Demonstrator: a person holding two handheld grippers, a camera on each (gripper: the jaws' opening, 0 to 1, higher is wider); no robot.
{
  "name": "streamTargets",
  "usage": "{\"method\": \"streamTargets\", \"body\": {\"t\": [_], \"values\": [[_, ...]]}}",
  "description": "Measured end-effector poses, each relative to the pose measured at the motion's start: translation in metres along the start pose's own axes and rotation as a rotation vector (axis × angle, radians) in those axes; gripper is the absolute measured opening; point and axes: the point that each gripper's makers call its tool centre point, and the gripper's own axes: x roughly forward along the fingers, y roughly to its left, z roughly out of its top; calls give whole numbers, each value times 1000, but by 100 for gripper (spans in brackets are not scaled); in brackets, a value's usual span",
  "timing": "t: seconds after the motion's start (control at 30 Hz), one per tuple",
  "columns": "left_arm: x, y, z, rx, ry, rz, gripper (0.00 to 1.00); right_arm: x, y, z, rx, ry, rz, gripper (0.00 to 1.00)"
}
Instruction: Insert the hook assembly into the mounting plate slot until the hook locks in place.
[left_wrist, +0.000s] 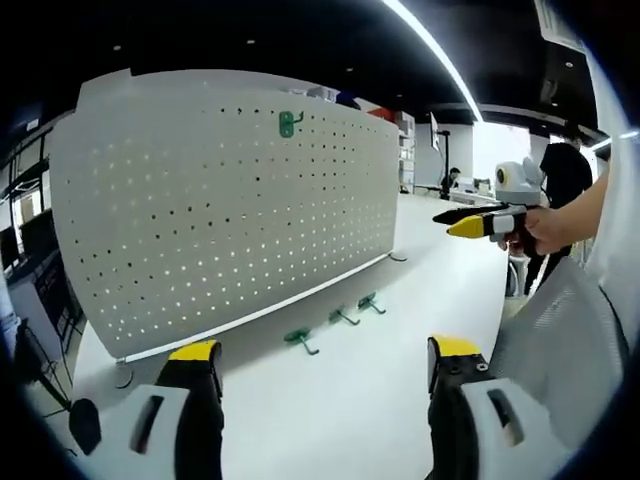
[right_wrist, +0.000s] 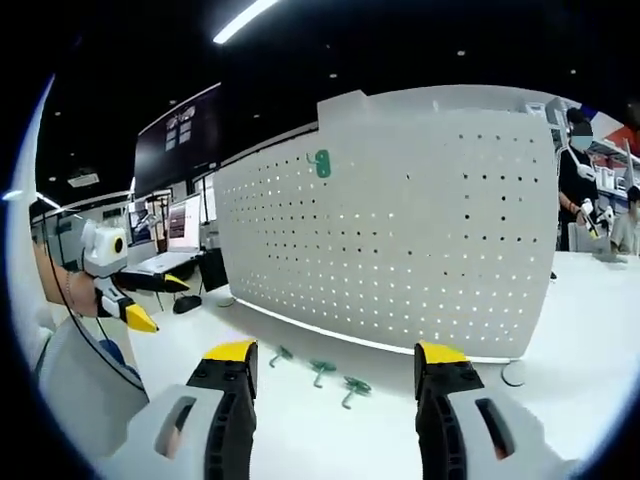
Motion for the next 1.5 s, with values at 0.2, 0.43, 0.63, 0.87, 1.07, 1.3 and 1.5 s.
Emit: {"method": "streamTargets", "body": {"t": [0.2, 0.43, 0.63, 0.87, 1.07, 1.3, 1.5], "values": [[-5, 8, -9, -16, 24, 13, 86, -9, -1, -11, 11, 27, -12, 62], [-9, 10, -15, -23, 40, 12, 86, -14, -3, -18, 13, 49, -17, 62], [-12, 8, -23, -38, 56, 11, 86, -17, -3, -24, 15, 62, -16, 62], [-12, 6, -28, -44, 67, 7, 86, -18, -1, -27, 20, 70, -15, 62], [-12, 6, -27, -48, 67, 7, 86, -18, -1, -28, 18, 76, -12, 62], [-10, 5, -26, -41, 67, 2, 86, -17, 0, -28, 15, 78, -8, 62], [-6, 7, -24, -22, 77, -9, 86, -16, 2, -31, 9, 90, -2, 62]]}}
